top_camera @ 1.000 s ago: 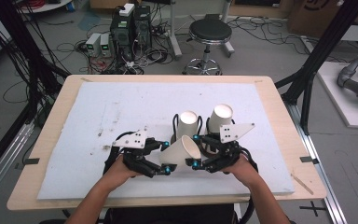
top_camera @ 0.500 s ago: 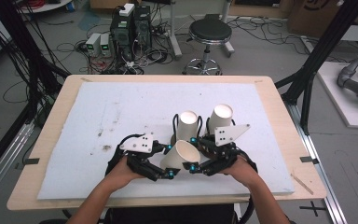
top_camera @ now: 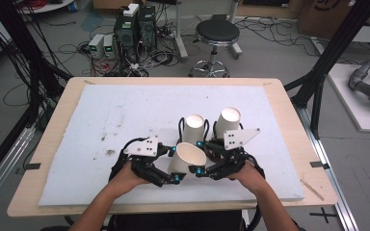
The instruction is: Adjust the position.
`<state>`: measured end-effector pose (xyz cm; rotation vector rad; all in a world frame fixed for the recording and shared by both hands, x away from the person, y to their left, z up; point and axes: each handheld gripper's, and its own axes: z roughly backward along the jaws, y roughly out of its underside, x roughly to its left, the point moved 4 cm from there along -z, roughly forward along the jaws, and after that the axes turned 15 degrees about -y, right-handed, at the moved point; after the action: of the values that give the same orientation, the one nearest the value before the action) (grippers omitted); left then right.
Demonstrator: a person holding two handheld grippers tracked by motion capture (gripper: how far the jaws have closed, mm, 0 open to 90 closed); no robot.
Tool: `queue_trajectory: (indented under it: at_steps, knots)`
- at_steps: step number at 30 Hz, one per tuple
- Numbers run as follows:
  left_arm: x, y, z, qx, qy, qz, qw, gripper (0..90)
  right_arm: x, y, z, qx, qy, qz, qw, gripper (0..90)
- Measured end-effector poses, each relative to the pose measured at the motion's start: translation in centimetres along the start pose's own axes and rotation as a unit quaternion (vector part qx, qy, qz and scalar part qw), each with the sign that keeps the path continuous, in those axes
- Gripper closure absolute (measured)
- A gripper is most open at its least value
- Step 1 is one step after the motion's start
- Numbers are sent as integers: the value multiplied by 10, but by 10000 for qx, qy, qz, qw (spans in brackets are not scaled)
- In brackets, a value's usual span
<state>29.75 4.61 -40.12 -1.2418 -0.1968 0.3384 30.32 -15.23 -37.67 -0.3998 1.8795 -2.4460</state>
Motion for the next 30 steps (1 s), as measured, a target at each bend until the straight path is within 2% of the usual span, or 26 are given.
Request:
queue_trajectory:
  at_steps: [2,3,4,5,9,10,14,16,19,20,22,24,28,29,30]
  knots:
    - [0,0,0,11,0,-9,10000,250,0,0,0,49,43,19,10000,353]
    - [-1,1,0,17,117,-39,9999,291,1,-1,-1,91,48,12,9999,354]
    - [-1,1,0,17,117,-39,9999,347,1,-1,-1,121,72,33,9999,357]
    - [-2,3,-1,19,158,-80,9998,351,2,-1,-2,145,2,4,9999,361]
    - [-1,4,-1,22,184,-89,9998,355,1,-1,-3,174,31,-5,9998,358]
    - [-1,4,0,0,191,-68,9998,353,1,-1,-3,139,46,-76,9999,329]
    - [0,3,0,-18,143,-69,9999,347,1,-1,-4,65,84,-92,9999,272]
    - [2,3,2,-66,105,-23,9999,347,1,-2,-5,-56,156,-123,9998,229]
    - [2,3,2,-58,104,-29,9999,347,0,-2,-4,-99,199,-134,9997,230]
    - [2,3,2,-61,97,-27,9999,347,0,-2,-4,-121,202,-158,9996,251]
    - [2,4,2,-65,112,-30,9999,351,0,-2,-3,-97,168,-54,9998,319]
    - [1,4,1,-65,125,-44,9999,352,1,-2,-3,-59,153,-11,9999,337]
    - [1,4,0,-61,124,26,9999,344,0,-2,-3,-29,135,5,9999,343]
    - [1,5,-1,-55,99,34,9999,297,0,-2,-3,-5,146,47,9999,346]
    - [2,5,-1,-60,60,80,9999,297,0,-2,-3,-5,146,47,9999,346]
